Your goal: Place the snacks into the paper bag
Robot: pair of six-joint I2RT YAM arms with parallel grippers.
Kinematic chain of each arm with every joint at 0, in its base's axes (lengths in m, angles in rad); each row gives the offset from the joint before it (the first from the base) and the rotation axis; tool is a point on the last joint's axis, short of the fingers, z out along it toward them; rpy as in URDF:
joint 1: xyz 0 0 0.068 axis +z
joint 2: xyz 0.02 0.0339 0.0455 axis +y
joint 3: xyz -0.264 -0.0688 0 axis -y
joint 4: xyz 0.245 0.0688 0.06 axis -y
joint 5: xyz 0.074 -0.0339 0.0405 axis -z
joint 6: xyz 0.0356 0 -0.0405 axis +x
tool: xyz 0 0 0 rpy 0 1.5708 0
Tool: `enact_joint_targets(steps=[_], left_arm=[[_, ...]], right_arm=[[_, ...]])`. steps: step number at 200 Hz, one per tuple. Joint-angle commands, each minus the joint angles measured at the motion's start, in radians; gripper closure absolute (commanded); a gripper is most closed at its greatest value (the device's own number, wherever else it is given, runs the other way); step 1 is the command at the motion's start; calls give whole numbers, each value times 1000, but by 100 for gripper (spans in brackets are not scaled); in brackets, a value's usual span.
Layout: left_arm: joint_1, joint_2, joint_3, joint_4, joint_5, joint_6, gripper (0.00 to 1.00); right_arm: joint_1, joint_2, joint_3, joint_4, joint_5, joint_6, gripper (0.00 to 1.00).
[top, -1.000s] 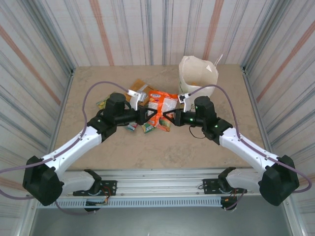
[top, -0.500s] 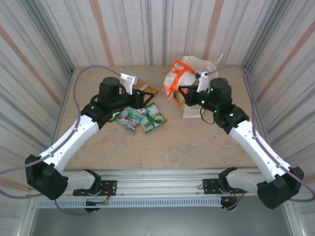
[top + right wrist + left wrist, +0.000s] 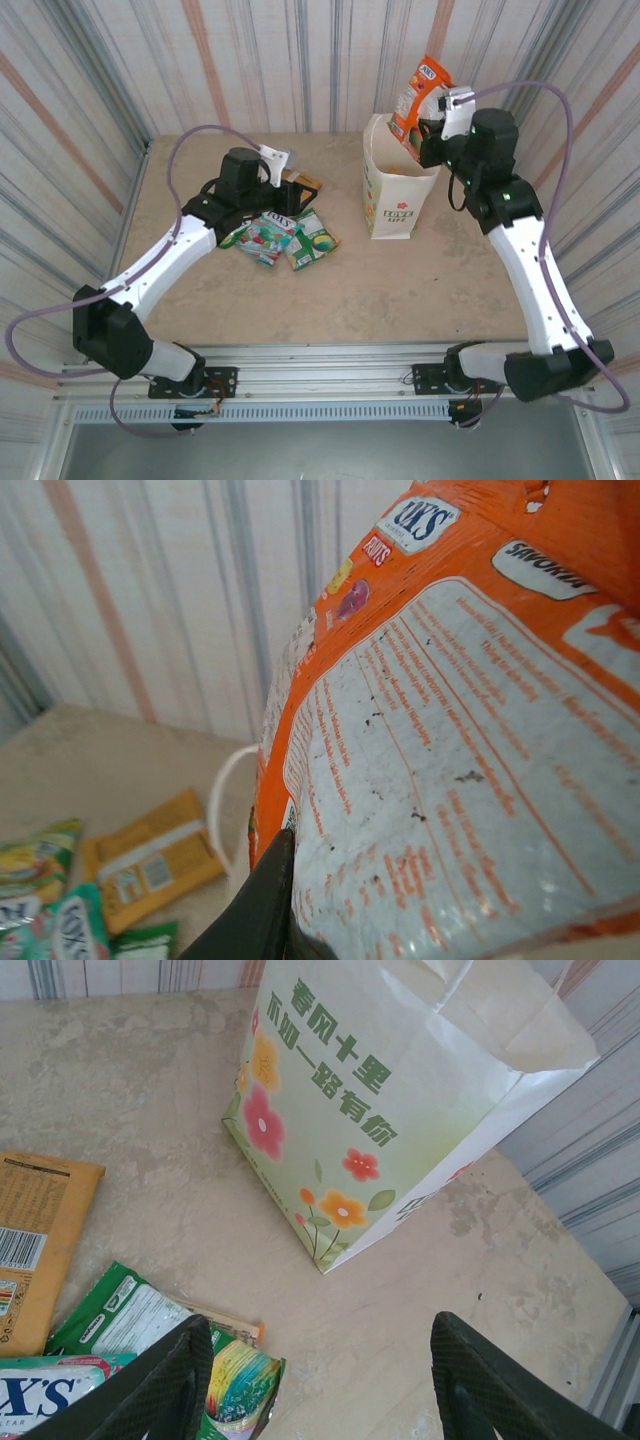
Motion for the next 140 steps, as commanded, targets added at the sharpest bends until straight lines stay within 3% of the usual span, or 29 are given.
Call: enact_joint_targets(steps=[1, 62, 96, 140], left_arm=[[5, 18, 39, -26, -7, 33, 39], [4, 54, 47, -44, -15, 47, 39], [4, 63, 48, -55, -15, 50, 39], [4, 68, 42, -82, -3, 36, 39]], right_arm=[[-8, 88, 56, -67, 30, -80, 88], [-8, 223, 64, -109, 53, -103, 86], [-7, 229, 56, -130, 23, -79, 60], [11, 175, 46, -170, 27, -57, 54]])
